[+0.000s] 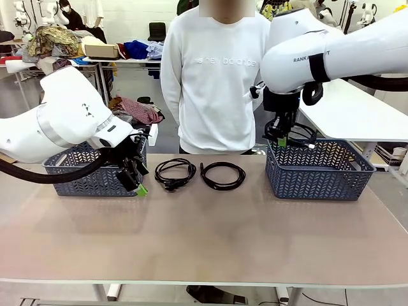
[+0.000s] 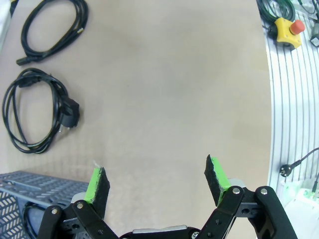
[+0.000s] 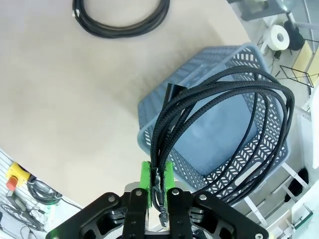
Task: Organize the cables according to human instructions.
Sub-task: Pick up a bundle of cables and place it in the basket indicated by the human.
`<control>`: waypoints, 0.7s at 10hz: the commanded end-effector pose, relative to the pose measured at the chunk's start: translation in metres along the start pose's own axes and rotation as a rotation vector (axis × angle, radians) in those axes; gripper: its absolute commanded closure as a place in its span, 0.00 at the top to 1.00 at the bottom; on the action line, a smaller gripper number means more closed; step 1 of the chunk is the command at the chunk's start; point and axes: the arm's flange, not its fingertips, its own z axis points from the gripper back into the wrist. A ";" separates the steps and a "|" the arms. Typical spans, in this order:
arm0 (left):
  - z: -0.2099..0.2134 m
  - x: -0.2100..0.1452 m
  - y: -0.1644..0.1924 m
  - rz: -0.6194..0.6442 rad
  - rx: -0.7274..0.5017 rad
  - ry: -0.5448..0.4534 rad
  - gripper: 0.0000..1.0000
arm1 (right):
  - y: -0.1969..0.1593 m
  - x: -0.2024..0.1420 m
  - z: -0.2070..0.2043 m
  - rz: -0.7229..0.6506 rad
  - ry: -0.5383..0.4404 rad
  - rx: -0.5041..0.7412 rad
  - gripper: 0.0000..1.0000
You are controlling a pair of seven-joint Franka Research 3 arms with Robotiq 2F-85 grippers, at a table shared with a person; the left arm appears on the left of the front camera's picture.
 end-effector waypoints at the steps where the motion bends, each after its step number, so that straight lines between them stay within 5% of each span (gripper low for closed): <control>1: 0.001 -0.001 0.000 0.001 0.000 0.001 1.00 | -0.012 -0.029 -0.012 0.086 -0.037 -0.011 0.12; 7: 0.001 -0.001 0.000 0.001 0.000 0.001 1.00 | -0.069 -0.080 -0.041 0.310 -0.198 0.070 0.12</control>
